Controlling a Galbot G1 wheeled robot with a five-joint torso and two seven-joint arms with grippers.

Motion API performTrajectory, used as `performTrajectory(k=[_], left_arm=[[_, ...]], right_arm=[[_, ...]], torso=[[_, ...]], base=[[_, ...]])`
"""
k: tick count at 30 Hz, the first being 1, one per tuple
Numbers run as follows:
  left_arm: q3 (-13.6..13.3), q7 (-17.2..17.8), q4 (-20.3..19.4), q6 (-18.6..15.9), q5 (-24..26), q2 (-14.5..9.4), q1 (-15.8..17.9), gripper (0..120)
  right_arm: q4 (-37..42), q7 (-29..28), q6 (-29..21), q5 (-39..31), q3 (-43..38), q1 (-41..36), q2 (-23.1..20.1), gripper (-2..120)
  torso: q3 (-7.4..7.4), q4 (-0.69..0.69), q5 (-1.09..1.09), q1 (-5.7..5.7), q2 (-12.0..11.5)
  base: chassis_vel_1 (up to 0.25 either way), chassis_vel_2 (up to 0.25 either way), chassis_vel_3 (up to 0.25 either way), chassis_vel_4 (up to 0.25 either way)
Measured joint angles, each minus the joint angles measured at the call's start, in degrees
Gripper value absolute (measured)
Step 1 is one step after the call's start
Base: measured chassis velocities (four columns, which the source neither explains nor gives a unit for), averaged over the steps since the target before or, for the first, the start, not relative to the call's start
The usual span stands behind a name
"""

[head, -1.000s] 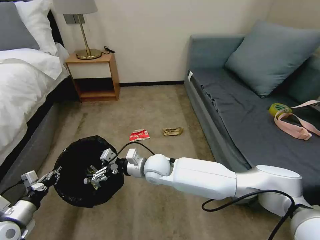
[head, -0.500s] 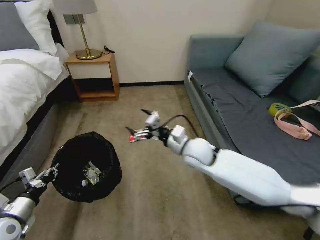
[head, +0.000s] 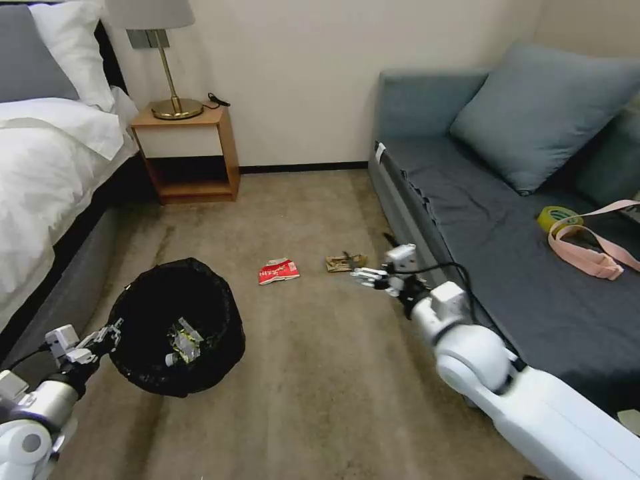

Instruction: Pick up the trash bin, then pick up the garbage on the floor and place it into the trash bin.

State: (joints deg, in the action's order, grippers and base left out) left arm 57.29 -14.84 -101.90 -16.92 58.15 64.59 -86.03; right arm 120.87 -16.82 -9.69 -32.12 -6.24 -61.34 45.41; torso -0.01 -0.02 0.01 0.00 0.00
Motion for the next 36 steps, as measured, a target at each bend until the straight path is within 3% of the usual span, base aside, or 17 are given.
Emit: performTrajectory(k=[6, 14, 19, 23, 36], left_arm=[[-0.1, 1.0, 0.2, -0.8, 0.3, 0.2, 1.1, 4], [-2.0, 2.1, -2.3, -1.6, -0.4, 1.0, 0.9, 4], [-2.1, 2.3, -3.1, -1.9, -0.5, 1.3, 0.9, 4], [-2.1, 2.5, -4.2, -2.1, -0.8, 1.9, 0.4, 4], [-1.9, 2.5, -6.1, -2.2, -0.9, 2.2, -1.1, 4]], right_arm=[[3.1, -0.8, -0.5, 2.5, -10.0, -10.6, 3.0, 100], [7.1, 1.9, -1.0, 7.6, -21.7, -23.5, 10.8, 100], [8.3, 3.0, -0.3, 10.9, -23.8, -28.2, 15.8, 100], [9.0, 5.0, 1.6, 15.0, -24.8, -32.5, 22.3, 100], [9.5, 6.4, 3.2, 16.7, -24.7, -34.1, 25.5, 100]], torso=[[0.00, 0.01, 0.02, 0.00, 0.0], [0.00, 0.01, -0.01, 0.00, 0.0], [0.00, 0.01, -0.01, 0.00, 0.0], [0.00, 0.01, -0.01, 0.00, 0.0], [0.00, 0.02, -0.01, 0.00, 0.0]], base=[[0.000, 0.000, 0.000, 0.000], [0.000, 0.000, 0.000, 0.000], [0.000, 0.000, 0.000, 0.000], [0.000, 0.000, 0.000, 0.000], [0.000, 0.000, 0.000, 0.000]])
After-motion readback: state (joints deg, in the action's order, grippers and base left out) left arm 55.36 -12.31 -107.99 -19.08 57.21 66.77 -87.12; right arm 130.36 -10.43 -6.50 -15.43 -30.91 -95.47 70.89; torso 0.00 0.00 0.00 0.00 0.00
